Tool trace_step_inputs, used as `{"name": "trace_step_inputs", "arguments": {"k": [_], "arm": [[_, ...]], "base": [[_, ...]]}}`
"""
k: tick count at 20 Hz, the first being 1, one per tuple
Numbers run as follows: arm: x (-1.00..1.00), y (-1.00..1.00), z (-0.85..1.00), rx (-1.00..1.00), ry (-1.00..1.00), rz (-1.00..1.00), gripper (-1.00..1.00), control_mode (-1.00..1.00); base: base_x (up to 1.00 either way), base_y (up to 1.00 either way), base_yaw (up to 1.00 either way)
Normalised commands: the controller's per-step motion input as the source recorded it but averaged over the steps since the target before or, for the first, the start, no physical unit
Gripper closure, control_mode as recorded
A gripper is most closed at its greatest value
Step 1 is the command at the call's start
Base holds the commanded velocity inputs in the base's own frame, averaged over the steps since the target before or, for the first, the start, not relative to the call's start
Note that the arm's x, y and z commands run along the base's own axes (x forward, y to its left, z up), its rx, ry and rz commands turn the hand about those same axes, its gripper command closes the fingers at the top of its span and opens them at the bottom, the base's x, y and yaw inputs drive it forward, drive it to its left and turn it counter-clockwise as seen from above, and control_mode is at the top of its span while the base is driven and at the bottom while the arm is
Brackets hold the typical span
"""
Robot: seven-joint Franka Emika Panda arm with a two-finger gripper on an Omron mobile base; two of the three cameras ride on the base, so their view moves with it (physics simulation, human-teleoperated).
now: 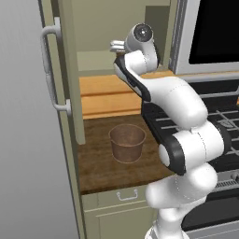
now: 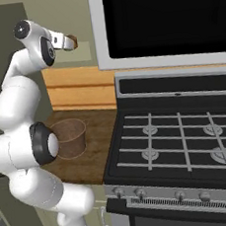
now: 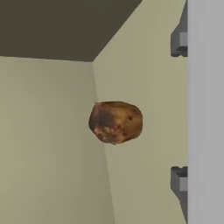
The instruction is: Open the cabinet, pick up the bread from the cabinet and place it in the basket. Then move the basket to the dining counter.
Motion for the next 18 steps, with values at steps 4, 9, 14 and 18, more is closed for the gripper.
{"name": "trace_step_inputs", "arguments": {"k": [4,9,14,18], "arm": [[0.69,0.06,-0.06,-0.03,0.05,0.00,-1.00,-1.00],[0.52,0.00,-0.09,-0.04,0.07,0.00,-1.00,-1.00],[0.48,0.00,-0.08,-0.02,0.00,0.00,-1.00,-1.00],[0.48,0.07,-0.05,-0.01,0.00,0.00,-1.00,-1.00]], "base": [[0.00,0.00,0.00],[0.00,0.00,0.00],[0.00,0.00,0.00],[0.00,0.00,0.00]]}}
